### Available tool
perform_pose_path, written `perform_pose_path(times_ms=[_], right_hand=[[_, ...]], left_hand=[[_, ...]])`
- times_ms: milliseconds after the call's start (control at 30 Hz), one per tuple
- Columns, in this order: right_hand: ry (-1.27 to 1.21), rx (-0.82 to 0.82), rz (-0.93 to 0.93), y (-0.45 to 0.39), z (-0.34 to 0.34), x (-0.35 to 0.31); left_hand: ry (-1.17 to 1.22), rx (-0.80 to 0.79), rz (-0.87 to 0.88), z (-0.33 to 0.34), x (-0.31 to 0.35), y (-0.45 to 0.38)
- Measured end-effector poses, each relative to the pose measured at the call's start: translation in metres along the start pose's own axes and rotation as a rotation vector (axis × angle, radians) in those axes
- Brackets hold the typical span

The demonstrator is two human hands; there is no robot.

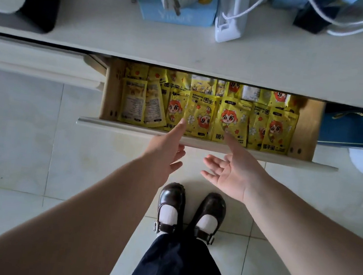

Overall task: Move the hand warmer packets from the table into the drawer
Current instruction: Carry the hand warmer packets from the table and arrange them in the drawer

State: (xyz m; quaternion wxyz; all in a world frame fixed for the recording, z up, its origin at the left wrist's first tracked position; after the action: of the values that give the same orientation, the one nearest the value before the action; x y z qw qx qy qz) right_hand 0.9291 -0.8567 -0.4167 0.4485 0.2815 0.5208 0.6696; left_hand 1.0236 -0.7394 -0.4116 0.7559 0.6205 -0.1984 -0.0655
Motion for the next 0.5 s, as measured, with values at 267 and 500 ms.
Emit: perform_pose_path(times_ms=[267,500], right_hand=[[-0.052,-0.032,-0.12,-0.005,0.039,-0.067],[-0.033,-0.011,-0.2,-0.02,0.062,-0.118]], left_hand=[[0.013,-0.034,0.029,0.016,0.064,-0.014],[-0.062,-0.018,0.107,0.019,0.105,-0.024]])
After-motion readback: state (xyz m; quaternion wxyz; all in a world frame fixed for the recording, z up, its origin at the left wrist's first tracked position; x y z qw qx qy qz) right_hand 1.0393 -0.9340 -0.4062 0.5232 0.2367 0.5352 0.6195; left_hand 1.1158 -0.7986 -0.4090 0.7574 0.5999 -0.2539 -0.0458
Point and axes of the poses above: each hand's wrist, its own y-axis away from the middle knuckle, its own z-axis out of the palm, x = y × z, the point moved 8 cm from there along -y, towards the middle knuckle, and after that the axes turned 13 degrees about -x, right-handed, at the moved point
